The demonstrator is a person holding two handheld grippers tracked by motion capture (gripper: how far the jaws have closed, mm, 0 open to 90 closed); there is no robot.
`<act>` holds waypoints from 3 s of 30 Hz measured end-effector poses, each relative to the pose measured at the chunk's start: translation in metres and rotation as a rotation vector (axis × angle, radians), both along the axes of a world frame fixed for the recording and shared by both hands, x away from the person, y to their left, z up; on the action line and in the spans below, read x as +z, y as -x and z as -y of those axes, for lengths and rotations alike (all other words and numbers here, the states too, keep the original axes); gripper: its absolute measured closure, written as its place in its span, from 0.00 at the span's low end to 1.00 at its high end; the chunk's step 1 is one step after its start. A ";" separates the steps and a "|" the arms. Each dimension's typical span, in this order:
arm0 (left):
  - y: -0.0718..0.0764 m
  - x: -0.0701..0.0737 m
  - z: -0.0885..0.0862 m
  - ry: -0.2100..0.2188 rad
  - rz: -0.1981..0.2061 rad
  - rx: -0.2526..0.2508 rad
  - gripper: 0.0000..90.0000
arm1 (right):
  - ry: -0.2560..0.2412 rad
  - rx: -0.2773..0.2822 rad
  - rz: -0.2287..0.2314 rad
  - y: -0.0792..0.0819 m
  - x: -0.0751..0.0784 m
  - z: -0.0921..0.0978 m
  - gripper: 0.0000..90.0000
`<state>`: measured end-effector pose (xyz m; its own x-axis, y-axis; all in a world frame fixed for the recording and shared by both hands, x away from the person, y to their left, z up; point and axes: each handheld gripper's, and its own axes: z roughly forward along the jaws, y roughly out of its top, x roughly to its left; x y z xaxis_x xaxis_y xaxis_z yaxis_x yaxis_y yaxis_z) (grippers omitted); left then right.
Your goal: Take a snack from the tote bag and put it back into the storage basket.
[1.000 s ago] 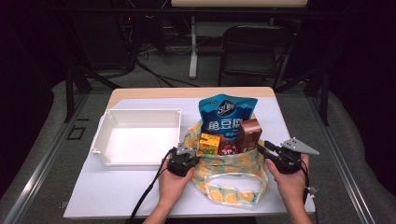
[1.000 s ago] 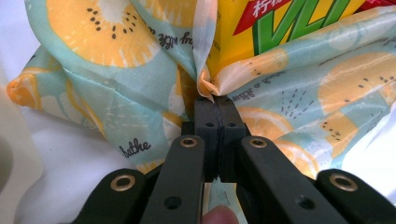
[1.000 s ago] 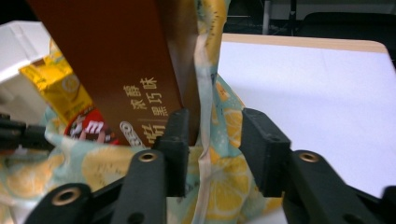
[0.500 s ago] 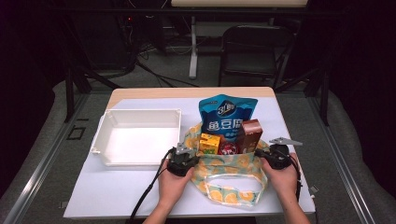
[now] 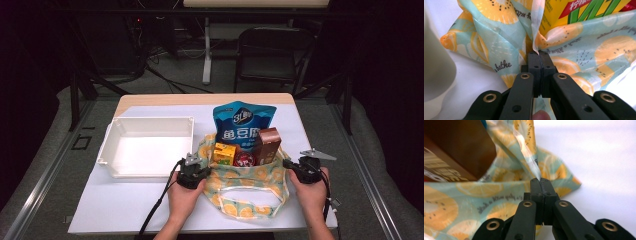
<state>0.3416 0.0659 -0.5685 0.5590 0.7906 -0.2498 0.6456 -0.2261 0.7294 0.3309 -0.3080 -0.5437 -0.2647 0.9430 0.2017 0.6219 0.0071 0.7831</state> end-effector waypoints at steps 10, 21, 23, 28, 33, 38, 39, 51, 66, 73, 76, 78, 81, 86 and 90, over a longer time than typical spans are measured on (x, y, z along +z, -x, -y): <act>0.002 0.001 -0.004 -0.035 -0.011 0.054 1.00 | 0.034 -0.046 -0.079 -0.010 -0.020 0.009 1.00; 0.010 0.004 -0.003 0.005 0.025 -0.020 0.94 | -0.051 -0.013 0.186 0.027 0.026 0.013 0.64; 0.012 0.004 -0.004 0.032 0.027 -0.022 0.93 | -0.044 -0.005 0.232 0.035 0.036 0.007 0.59; 0.019 0.009 -0.008 0.075 0.043 -0.025 0.83 | -0.039 0.064 0.307 0.046 0.052 -0.015 0.41; 0.024 0.019 -0.012 0.113 0.084 -0.030 0.73 | -0.074 0.085 0.333 0.050 0.060 -0.036 0.27; 0.028 0.032 -0.013 0.122 0.131 -0.036 0.67 | -0.058 0.069 0.328 0.044 0.060 -0.057 0.18; 0.029 0.034 -0.013 0.127 0.136 -0.037 0.66 | -0.058 0.058 0.324 0.041 0.059 -0.061 0.17; 0.029 0.065 -0.032 0.157 0.215 -0.102 0.44 | -0.042 -0.088 0.291 0.016 0.050 -0.091 0.19; 0.037 0.054 -0.055 0.160 0.237 -0.120 0.44 | -0.021 -0.070 0.349 0.019 0.059 -0.080 0.41; 0.039 0.057 -0.052 0.158 0.322 -0.155 0.36 | -0.007 -0.040 0.372 0.026 0.081 -0.079 0.41; 0.039 0.058 -0.049 0.185 0.335 -0.175 0.31 | -0.010 -0.040 0.383 0.027 0.090 -0.079 0.41; 0.039 0.060 -0.048 0.204 0.331 -0.181 0.30 | -0.013 -0.033 0.390 0.027 0.095 -0.078 0.41; 0.041 0.061 -0.046 0.197 0.329 -0.176 0.28 | -0.021 -0.028 0.404 0.030 0.102 -0.077 0.41; 0.041 0.063 -0.046 0.229 0.290 -0.239 0.23 | -0.025 -0.018 0.413 0.034 0.110 -0.078 0.41; 0.043 0.066 -0.044 0.207 0.301 -0.274 0.22 | -0.054 -0.006 0.427 0.038 0.118 -0.078 0.41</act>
